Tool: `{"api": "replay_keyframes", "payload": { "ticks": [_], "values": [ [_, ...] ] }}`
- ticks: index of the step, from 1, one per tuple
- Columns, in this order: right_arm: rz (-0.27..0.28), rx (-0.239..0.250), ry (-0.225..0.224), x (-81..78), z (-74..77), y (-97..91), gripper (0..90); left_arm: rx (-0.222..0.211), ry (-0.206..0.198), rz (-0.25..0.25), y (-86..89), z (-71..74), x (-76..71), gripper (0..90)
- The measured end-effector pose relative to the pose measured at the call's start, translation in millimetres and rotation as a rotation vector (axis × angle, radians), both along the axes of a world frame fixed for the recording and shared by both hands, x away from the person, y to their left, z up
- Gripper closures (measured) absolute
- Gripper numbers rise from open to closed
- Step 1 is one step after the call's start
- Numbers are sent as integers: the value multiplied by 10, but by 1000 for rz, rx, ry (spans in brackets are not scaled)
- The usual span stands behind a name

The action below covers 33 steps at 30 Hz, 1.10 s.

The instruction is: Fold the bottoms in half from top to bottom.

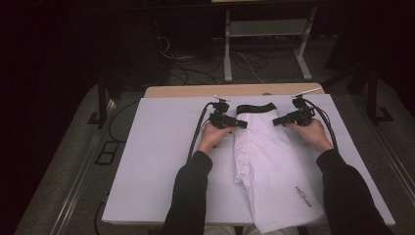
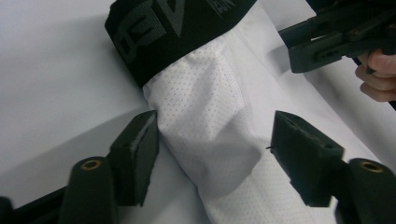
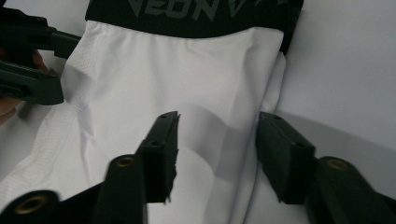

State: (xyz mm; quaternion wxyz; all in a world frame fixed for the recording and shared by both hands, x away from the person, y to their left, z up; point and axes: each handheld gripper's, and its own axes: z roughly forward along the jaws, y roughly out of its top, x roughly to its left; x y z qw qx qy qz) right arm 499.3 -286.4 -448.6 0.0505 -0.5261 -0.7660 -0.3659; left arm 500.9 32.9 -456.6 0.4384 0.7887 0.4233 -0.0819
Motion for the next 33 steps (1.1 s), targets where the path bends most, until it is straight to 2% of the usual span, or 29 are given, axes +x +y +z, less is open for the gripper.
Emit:
{"api": "replay_keyframes", "payload": {
  "ticks": [2,3,6,7,8,9,10,11,16,23,26,33],
  "values": [
    [-5,-5,-8,-5,-3,-1,550,7,2,4,-5,-3,1,387],
    [-21,-18,-16,-19,-6,1,612,10,4,11,-10,-6,1,455],
    [-50,-59,-43,-44,-10,13,722,19,3,24,-26,-11,-1,553],
    [-50,-59,-43,-44,-10,13,722,29,1,34,-33,-12,-2,553],
    [-73,-95,-68,-74,-13,31,802,33,2,45,-37,-14,-2,626],
    [-86,-105,-80,-88,-19,37,838,32,5,55,-40,-18,0,654],
    [-86,-105,-80,-88,-19,37,838,30,8,62,-43,-24,2,654],
    [-101,-111,-87,-103,-25,40,864,33,8,69,-45,-28,3,682],
    [-124,-101,-100,-144,-39,39,882,56,1,101,-82,-33,-5,844],
    [-126,-30,-130,-191,14,-13,885,40,22,125,-77,-35,-5,871],
    [-123,-5,-136,-218,62,-41,885,38,15,130,-81,-2,-23,872],
    [-115,6,-159,-283,165,-49,885,28,0,132,-88,123,-94,872]
  ]
}}
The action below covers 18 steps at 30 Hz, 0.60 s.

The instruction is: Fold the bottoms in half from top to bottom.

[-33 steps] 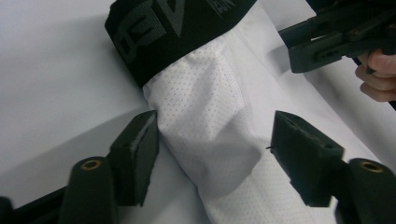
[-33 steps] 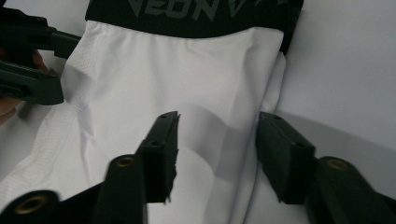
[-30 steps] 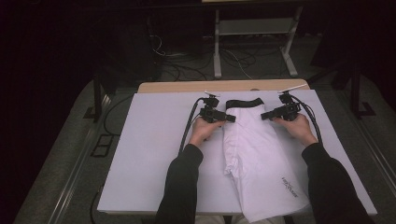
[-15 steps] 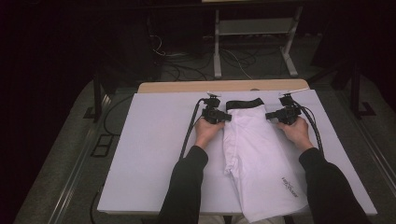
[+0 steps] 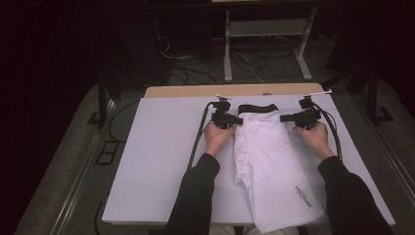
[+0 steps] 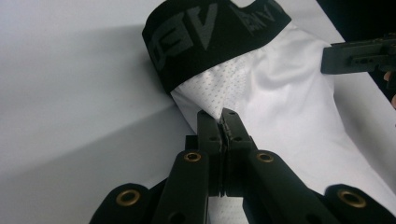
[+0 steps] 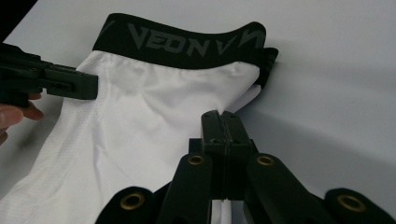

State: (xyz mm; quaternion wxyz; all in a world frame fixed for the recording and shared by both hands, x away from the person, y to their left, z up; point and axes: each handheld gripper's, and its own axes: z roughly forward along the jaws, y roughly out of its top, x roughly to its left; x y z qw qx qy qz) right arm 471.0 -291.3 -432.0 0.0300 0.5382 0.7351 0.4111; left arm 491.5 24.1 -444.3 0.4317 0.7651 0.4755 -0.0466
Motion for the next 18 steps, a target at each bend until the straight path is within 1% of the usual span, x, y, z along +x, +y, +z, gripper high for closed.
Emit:
{"api": "replay_keyframes", "payload": {
  "ticks": [3,4,5,6,9,12,17,18],
  "values": [
    [3,13,-13,-37,47,-6,885,4,-1,-5,10,56,-40,872],
    [6,11,-13,-50,68,-5,885,3,-1,-4,9,76,-51,872],
    [11,9,-24,-73,112,-11,885,9,-6,-7,11,98,-61,872],
    [11,9,-24,-73,112,-11,885,8,-7,-7,9,119,-73,872],
    [14,15,-36,-109,184,-36,885,8,-12,-12,-10,177,-103,872],
    [13,18,-40,-123,207,-47,885,-3,-15,-11,-21,228,-124,872],
    [12,24,-48,-158,259,-60,885,-5,-16,-12,-6,304,-158,872],
    [16,19,-55,-172,281,-62,885,-5,-16,-14,-8,319,-167,872]
  ]
}}
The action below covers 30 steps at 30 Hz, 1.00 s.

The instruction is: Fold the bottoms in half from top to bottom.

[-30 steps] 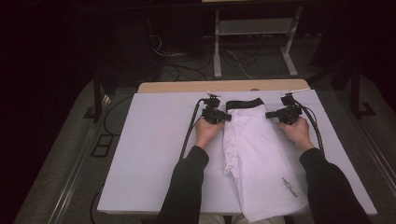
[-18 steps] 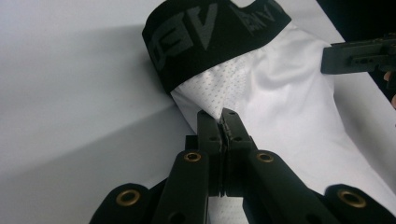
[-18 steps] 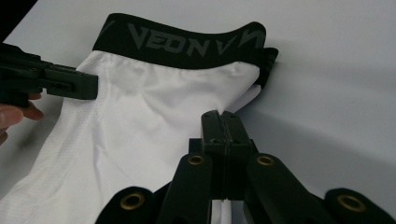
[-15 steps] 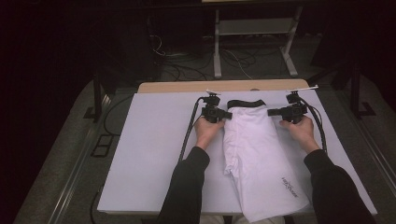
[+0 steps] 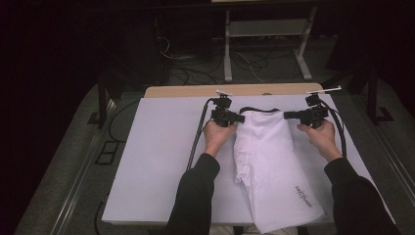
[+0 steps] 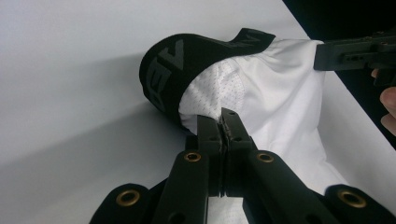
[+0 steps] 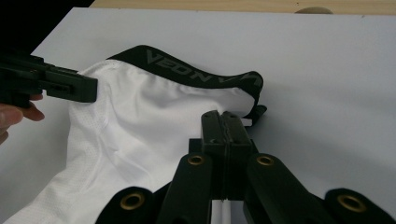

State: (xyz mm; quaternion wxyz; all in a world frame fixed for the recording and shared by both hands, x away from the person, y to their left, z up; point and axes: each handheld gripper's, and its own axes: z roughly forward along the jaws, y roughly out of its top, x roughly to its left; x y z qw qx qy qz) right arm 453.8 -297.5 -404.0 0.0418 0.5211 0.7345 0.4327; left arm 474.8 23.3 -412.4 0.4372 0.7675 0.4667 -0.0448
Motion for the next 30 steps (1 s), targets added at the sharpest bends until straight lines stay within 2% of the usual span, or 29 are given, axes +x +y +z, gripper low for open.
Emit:
{"api": "replay_keyframes", "payload": {
  "ticks": [10,23,30],
  "values": [
    [9,8,-10,-69,45,-23,885,11,-20,-15,-27,187,-121,872],
    [16,42,-5,-203,22,-98,884,-4,-10,-21,-97,332,-286,872],
    [17,60,-10,-312,1,-144,884,-6,-19,-42,-150,403,-373,872]
  ]
}}
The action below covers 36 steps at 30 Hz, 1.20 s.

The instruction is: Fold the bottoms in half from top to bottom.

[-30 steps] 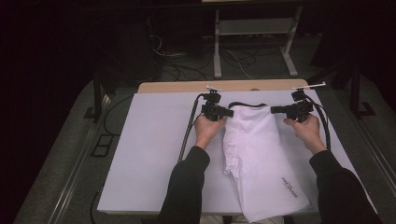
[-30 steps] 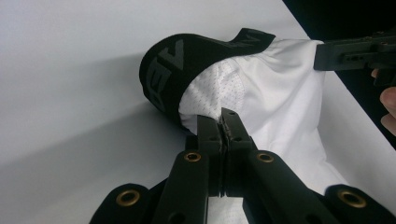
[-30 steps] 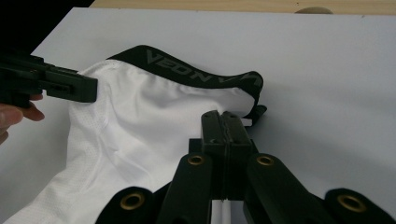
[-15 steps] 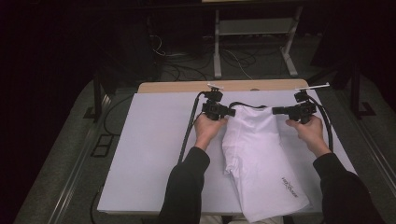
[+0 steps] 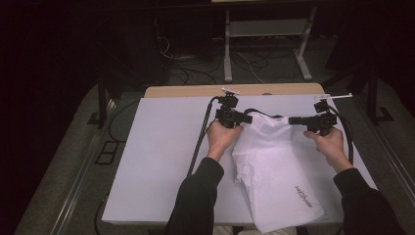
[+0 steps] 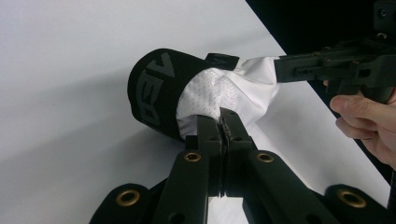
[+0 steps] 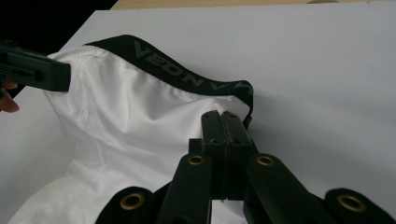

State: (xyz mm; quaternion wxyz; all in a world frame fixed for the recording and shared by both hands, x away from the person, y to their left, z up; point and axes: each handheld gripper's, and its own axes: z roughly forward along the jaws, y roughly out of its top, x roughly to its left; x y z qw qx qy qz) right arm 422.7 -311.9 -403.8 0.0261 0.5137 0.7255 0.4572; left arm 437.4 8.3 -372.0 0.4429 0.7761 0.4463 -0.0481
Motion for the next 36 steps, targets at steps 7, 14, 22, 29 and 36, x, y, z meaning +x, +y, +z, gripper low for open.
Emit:
{"api": "replay_keyframes", "payload": {
  "ticks": [7,14,22,29,36],
  "values": [
    [18,6,-6,-82,5,-23,884,2,-13,-37,-47,65,-137,872],
    [31,3,-3,-145,-7,-15,884,-22,-18,-75,-71,93,-286,872],
    [42,8,2,-258,-37,-52,884,-49,-13,-98,-35,98,-422,872],
    [69,-6,-9,-352,18,-63,884,-60,-16,-104,-3,88,-506,872],
    [91,-13,-10,-436,31,-76,884,-63,-12,-101,33,74,-570,872]
  ]
}}
